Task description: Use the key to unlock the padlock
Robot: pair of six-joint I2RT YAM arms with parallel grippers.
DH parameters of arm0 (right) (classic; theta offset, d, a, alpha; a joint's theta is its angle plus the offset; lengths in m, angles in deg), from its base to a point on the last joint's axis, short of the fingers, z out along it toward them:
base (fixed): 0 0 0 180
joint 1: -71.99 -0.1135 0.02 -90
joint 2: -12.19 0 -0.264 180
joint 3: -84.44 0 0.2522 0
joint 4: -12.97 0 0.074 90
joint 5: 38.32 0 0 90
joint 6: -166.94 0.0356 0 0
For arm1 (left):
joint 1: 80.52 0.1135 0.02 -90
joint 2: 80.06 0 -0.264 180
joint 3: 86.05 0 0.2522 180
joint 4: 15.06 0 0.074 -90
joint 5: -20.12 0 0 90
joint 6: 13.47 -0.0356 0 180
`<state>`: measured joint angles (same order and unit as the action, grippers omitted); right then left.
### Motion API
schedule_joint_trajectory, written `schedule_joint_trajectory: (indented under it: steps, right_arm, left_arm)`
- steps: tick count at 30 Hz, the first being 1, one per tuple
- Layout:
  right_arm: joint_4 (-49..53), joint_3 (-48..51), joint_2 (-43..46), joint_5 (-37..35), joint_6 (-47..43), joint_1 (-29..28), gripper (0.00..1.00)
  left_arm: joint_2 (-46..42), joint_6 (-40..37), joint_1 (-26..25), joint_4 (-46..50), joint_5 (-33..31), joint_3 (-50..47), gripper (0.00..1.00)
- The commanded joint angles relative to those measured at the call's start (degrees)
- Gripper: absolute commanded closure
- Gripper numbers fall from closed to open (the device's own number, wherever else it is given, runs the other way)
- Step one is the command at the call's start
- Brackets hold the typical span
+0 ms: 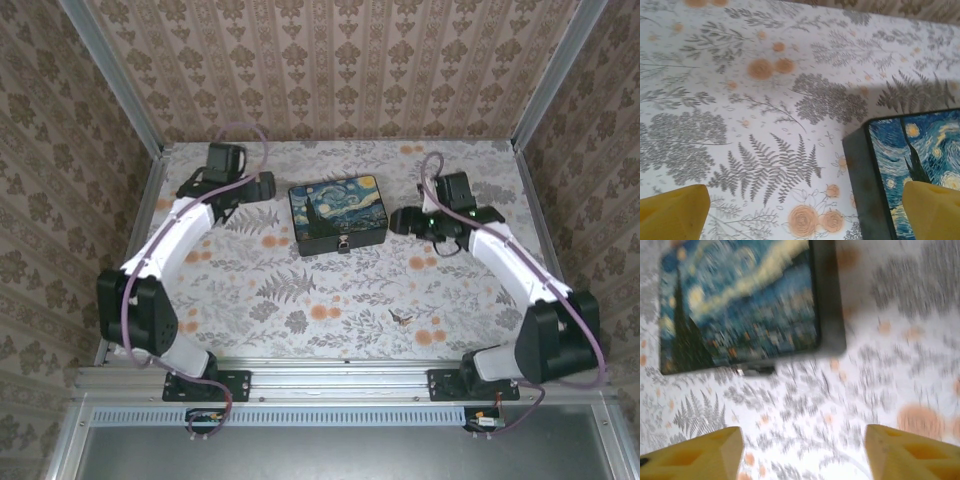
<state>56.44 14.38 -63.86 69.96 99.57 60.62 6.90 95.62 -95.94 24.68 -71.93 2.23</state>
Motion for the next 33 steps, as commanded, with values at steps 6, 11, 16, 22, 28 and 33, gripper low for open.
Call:
schedule_joint_trajectory:
  steps: [6,11,16,22,28,33]
  right_arm:
    - [9.77,19.54,15.42,-5.83,14.26,-8.01,0.47]
    - [8.14,26.03,21.44,-7.99,19.66,-12.57,0.51]
    - [1.31,29.39,20.61,-8.08,20.11,-14.69,0.54]
    - [-3.47,28.39,14.60,-9.06,16.87,-16.97,0.58]
    - [-6.04,30.22,14.55,-9.60,17.45,-18.42,0.58]
    - [-7.87,29.65,12.41,-9.53,15.29,-18.59,0.59]
  left_arm:
    - [-7.08,2.33,-0.94,4.98,9.48,-9.24,0.03]
    - [-11.25,10.35,-16.79,11.42,4.82,-16.38,0.03]
    - [-14.90,16.62,-23.73,9.52,5.57,-23.28,0.03]
    - [-12.00,18.86,-28.50,8.04,7.41,-23.65,0.04]
    - [-9.27,19.32,-30.00,7.02,7.68,-22.97,0.04]
    - [-8.76,19.24,-30.02,6.23,7.83,-22.81,0.04]
